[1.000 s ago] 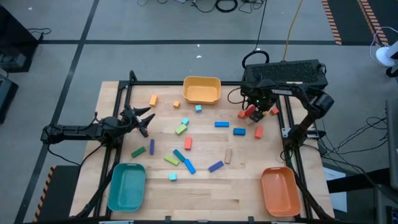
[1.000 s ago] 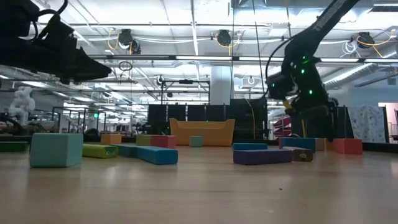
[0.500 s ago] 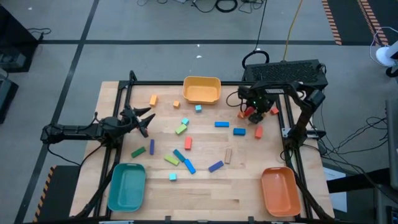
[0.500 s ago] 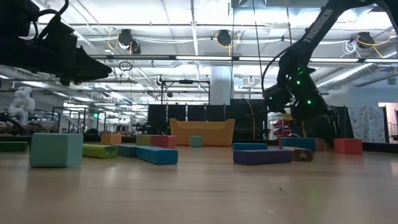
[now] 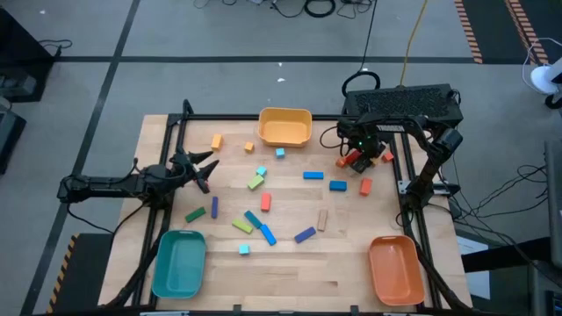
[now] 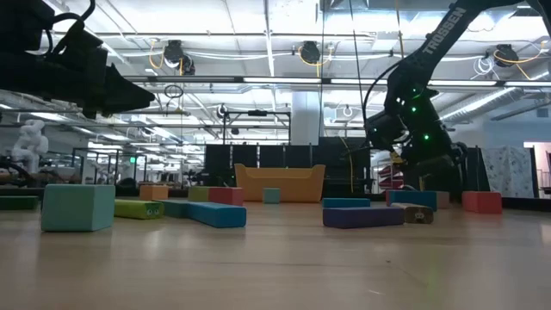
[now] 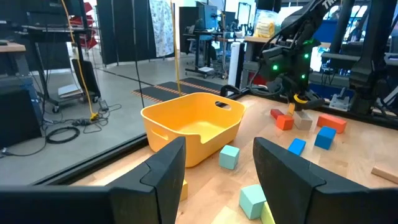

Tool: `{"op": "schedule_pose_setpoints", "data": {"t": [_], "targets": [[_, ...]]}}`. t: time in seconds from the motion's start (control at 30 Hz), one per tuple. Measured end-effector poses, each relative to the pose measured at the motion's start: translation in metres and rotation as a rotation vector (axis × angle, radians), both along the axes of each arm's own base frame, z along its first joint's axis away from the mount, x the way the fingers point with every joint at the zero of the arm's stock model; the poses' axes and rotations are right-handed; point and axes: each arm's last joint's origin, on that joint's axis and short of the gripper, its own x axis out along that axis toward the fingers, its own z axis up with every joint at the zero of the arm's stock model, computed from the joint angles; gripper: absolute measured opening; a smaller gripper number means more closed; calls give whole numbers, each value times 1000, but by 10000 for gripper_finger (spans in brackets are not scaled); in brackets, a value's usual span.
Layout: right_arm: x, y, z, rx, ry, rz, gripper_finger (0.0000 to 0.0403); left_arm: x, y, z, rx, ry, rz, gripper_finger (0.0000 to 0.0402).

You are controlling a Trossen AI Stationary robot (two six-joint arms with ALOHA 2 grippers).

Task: Sort blocks by size
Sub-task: Put the right yellow square block into the yellow bin

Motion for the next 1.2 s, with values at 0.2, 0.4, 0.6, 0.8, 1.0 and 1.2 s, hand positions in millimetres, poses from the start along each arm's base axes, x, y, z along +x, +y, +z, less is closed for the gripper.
{"op": "schedule_pose_setpoints", "data": {"t": [0.2,0.4,0.6,0.8,1.0,1.2], "targets": [[0,0,0,-3,0,-7,158,0,0,0,3,5,0,191],[-1,1,1,-5,8,-26,131,0,0,0,5,8,-1,191],[-1,1,1,-10,7,-41,120,0,0,0,5,7,-1,191],[0,1,13,-56,-49,-49,122,0,0,0,7,9,-1,191],[9,-2,51,-169,-180,-40,122,0,0,0,15,12,8,191],[27,-1,91,-291,-335,-9,122,0,0,0,22,14,10,191]]}}
